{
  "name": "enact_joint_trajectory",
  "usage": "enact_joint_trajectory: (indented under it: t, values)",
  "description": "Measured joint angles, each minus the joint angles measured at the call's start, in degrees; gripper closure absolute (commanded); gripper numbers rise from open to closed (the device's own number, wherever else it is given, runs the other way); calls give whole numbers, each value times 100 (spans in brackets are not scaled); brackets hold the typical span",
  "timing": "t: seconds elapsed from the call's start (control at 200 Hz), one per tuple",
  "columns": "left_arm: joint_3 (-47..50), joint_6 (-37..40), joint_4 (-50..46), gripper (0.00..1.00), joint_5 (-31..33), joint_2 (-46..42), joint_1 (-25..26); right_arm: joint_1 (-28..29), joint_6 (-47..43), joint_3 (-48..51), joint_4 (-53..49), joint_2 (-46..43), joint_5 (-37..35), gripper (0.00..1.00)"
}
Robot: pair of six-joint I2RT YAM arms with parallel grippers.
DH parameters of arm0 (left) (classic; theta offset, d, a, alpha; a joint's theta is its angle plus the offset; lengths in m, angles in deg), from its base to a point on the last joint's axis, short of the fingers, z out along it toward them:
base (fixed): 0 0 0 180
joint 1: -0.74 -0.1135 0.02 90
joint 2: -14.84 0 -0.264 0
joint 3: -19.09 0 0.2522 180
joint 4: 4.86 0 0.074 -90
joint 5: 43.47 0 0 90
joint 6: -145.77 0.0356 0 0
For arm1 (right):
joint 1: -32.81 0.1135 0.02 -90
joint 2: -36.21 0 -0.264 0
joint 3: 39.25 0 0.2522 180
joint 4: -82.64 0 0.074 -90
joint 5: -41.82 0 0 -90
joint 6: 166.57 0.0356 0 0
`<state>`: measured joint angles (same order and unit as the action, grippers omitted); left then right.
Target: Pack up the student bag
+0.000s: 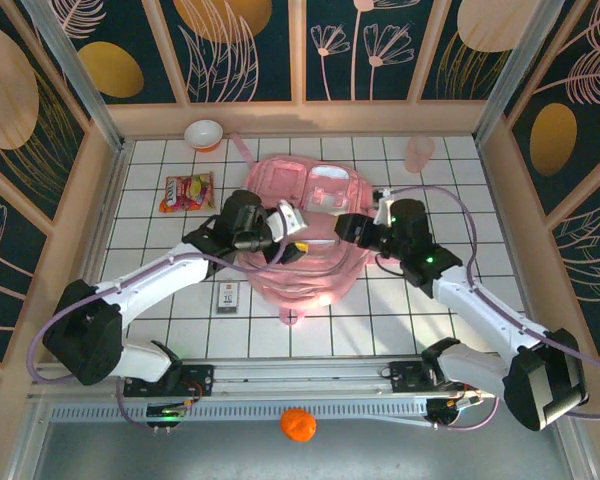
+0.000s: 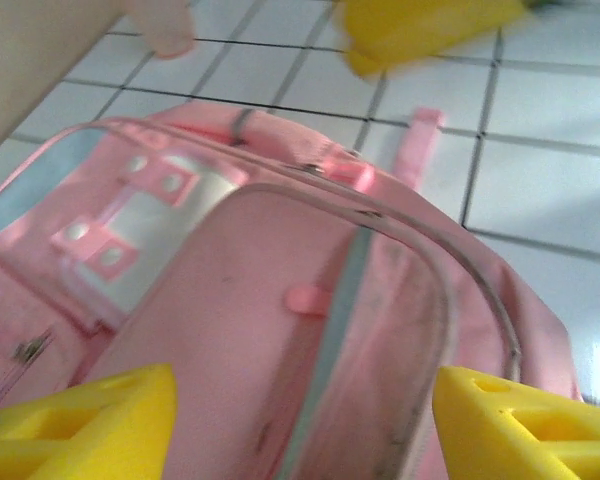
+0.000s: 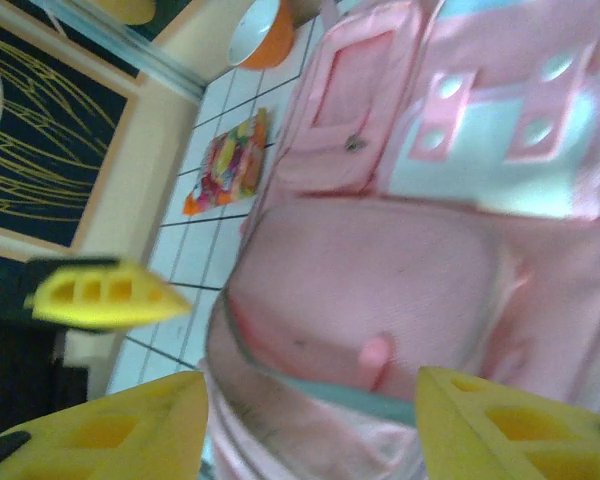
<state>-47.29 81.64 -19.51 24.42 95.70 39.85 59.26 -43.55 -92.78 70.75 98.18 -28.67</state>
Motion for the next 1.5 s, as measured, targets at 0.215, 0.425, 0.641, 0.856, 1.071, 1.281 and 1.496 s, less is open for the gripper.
enact_joint_trajectory:
  t: [0.215, 0.425, 0.641, 0.856, 1.071, 1.281, 1.496]
  values:
    - [-17, 859, -46, 29, 22, 389, 214, -476, -1309, -37, -149, 264, 444, 42]
    - [-90, 1255, -103, 28, 70, 778, 214, -835, -2680, -37, -74, 649, 1054, 41]
    - [-90, 1384, -55, 56, 326, 841, 221, -962, -3672, -37, 203, 852, 1482, 41]
    - [463, 1110, 684, 100, 229, 678, 254, -1040, -4826, -61, 116, 925, 1823, 45]
    - [953, 610, 1373, 100, -431, 227, -164, -1263, -6037, -437, -481, 1134, 2068, 41]
    - [1311, 247, 1888, 100, -1047, -46, -522, -1290, -6719, -691, -946, 1436, 2433, 39]
    - [1329, 37, 2192, 100, -1368, -28, -562, -1259, -7294, -691, -1217, 1528, 2736, 40]
